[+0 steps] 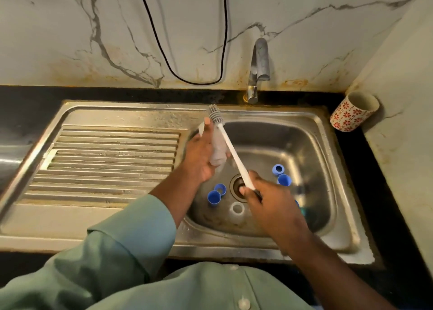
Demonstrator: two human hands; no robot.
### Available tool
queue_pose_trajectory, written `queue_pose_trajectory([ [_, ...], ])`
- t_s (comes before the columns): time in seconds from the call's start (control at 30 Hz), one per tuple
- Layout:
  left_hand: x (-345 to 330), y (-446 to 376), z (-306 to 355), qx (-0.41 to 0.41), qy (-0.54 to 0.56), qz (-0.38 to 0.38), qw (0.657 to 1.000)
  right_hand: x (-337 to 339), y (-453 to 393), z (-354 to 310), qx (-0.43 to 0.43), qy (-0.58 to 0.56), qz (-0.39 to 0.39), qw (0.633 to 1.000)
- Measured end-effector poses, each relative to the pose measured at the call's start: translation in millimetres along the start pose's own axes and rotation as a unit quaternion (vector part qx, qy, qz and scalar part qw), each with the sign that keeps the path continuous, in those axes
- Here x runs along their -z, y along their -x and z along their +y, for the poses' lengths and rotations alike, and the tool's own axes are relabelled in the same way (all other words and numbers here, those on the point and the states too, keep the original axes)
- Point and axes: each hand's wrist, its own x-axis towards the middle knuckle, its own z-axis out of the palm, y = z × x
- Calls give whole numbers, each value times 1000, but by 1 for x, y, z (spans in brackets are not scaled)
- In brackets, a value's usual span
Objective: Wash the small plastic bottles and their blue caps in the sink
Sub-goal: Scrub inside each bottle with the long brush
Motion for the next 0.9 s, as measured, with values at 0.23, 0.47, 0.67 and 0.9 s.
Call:
queue_pose_trajectory([
  [0.23, 26, -29, 1, 21, 94, -26, 995, 10, 11, -9, 10, 46, -73, 996],
  [0.47, 30, -44, 2, 7, 186, -75, 980, 3, 9, 0, -1, 20, -69, 997],
  [0.67, 9, -35, -3, 53, 112, -74, 990, -1, -10, 5, -21, -19, -7, 1000],
  [0.9, -1, -26, 0, 27, 30, -44, 998, -1, -4, 6, -53, -71, 3, 996],
])
